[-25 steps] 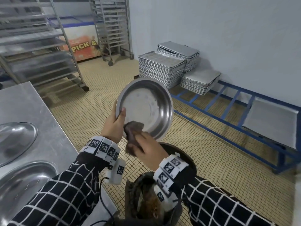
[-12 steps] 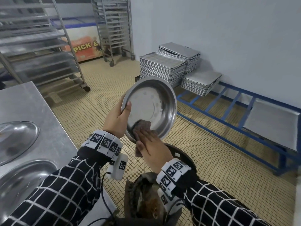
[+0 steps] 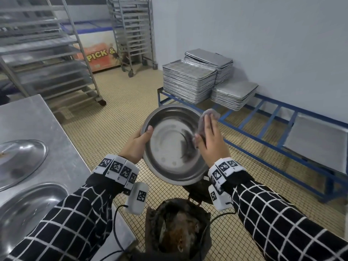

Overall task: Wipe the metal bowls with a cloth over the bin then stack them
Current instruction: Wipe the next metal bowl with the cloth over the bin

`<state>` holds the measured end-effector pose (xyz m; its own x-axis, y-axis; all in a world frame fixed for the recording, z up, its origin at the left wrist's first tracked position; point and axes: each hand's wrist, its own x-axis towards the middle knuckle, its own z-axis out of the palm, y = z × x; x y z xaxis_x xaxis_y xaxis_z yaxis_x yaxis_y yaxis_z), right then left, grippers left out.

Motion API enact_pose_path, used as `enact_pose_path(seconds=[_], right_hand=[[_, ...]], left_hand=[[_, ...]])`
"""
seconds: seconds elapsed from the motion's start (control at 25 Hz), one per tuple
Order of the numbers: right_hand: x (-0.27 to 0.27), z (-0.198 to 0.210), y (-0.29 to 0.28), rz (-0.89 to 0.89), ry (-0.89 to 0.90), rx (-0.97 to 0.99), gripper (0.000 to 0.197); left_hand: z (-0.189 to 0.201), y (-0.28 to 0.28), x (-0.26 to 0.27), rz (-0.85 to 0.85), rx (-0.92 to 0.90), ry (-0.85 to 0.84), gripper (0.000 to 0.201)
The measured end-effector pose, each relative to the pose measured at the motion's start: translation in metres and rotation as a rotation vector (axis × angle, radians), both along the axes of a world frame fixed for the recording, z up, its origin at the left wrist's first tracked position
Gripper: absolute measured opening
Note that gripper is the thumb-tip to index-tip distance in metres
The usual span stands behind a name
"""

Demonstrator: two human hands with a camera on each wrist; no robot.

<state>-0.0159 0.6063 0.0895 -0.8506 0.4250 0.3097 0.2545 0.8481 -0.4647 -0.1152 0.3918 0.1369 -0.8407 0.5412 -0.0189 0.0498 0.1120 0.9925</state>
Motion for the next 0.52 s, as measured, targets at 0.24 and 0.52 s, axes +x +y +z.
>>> enact_pose_path(seconds=[0.24, 0.52], right_hand=[[0.003, 0.02, 0.008, -0.119, 0.034, -0.447, 0.029], [-0.004, 0.004, -0.023, -0.329, 0.289, -0.833, 0.018]], left_hand=[[-0.004, -0.007, -0.006, -0.036, -0.047, 0.005, 0.029], [-0.016, 0.005, 0.02, 0.006, -0.002, 0.189, 0.062]])
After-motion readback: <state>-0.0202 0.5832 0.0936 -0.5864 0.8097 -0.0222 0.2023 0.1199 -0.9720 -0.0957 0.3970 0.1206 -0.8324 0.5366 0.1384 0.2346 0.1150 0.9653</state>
